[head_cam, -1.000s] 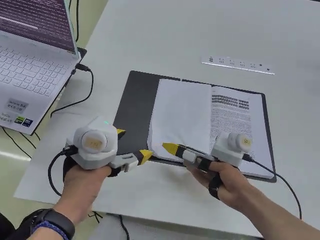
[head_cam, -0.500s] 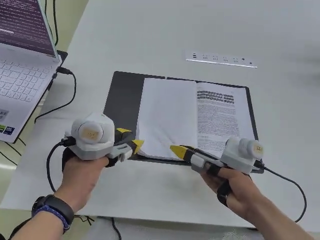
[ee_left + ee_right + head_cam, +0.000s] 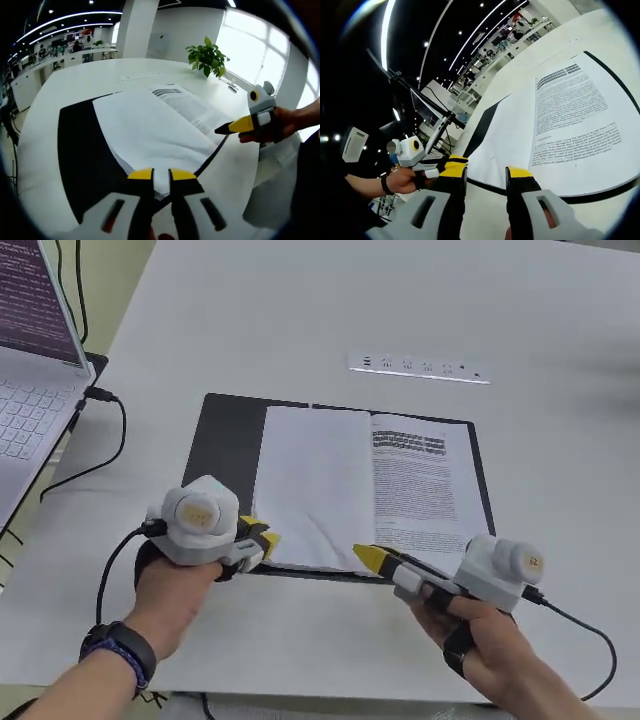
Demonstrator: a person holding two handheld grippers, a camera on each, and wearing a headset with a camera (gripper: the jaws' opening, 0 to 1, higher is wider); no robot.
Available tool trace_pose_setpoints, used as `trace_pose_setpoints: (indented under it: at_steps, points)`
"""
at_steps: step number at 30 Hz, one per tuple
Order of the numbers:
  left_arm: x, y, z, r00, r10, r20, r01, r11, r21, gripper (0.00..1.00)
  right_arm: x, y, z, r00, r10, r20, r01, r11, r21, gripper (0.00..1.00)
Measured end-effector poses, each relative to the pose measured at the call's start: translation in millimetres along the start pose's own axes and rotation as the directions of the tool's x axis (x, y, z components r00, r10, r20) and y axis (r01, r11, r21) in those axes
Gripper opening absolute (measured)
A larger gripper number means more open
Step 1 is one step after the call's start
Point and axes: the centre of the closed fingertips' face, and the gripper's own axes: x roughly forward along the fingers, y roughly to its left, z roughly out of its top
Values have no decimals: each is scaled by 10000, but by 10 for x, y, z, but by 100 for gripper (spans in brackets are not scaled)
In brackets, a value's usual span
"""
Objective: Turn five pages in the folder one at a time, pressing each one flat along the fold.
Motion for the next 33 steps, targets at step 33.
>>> trace_pose_setpoints:
  at_steps: [33]
  points:
    - [58,142,-358,9940,632,-890,-680,9963,-519,0,407,-425,516,9986,-517,91,521,9968,-599,6]
